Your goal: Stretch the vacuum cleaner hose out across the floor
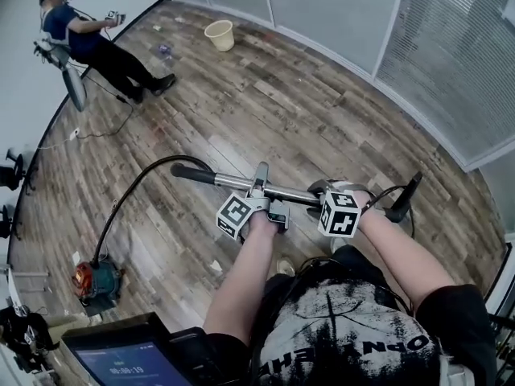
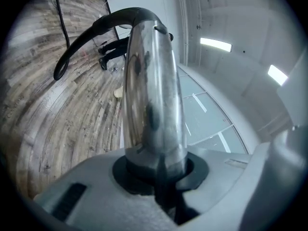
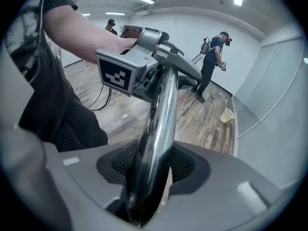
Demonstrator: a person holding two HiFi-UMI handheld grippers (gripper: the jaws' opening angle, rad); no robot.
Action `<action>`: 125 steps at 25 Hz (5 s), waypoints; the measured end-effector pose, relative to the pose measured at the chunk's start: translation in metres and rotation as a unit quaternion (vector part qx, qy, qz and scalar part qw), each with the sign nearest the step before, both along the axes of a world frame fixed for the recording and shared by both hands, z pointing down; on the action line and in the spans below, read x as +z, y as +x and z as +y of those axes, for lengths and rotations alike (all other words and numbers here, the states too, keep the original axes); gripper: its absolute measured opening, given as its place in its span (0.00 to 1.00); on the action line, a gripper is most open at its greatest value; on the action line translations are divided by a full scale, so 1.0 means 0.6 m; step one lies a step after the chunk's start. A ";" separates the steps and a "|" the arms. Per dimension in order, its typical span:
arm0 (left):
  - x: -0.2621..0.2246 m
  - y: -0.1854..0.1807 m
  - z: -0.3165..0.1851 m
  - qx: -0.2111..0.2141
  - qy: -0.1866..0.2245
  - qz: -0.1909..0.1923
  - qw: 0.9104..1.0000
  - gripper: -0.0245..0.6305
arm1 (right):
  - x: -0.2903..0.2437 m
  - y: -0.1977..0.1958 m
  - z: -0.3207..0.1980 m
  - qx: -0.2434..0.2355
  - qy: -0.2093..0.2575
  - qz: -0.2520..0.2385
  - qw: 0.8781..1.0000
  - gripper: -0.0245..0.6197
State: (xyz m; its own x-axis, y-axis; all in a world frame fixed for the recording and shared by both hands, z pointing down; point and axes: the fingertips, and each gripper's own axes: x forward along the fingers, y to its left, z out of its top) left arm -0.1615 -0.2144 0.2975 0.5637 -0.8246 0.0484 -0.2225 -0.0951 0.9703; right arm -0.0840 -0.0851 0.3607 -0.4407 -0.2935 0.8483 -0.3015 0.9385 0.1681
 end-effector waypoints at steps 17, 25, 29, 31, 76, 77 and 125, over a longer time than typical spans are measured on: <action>0.046 0.185 0.068 -0.107 -0.052 -0.033 0.992 0.12 | 0.040 0.215 0.042 -0.032 -0.062 -0.049 0.996 0.26; 0.024 0.159 0.113 -0.133 -0.044 -0.034 0.990 0.12 | 0.027 0.197 0.080 -0.063 -0.084 -0.047 0.993 0.25; 0.016 0.137 0.133 -0.143 -0.044 -0.036 0.988 0.12 | 0.021 0.178 0.095 -0.072 -0.090 -0.049 0.992 0.25; 0.019 0.127 0.177 -0.143 -0.039 -0.035 0.988 0.12 | 0.025 0.167 0.140 -0.071 -0.089 -0.049 0.992 0.25; 0.056 0.664 0.486 -0.171 -0.054 -0.003 0.984 0.12 | 0.047 0.721 0.436 -0.107 -0.099 -0.016 0.989 0.25; 0.057 0.673 0.493 -0.170 -0.057 -0.004 0.984 0.12 | 0.048 0.730 0.443 -0.106 -0.101 -0.018 0.989 0.25; 0.107 1.058 0.579 -0.226 -0.071 0.046 0.971 0.12 | 0.074 1.141 0.510 -0.155 -0.101 0.028 0.982 0.25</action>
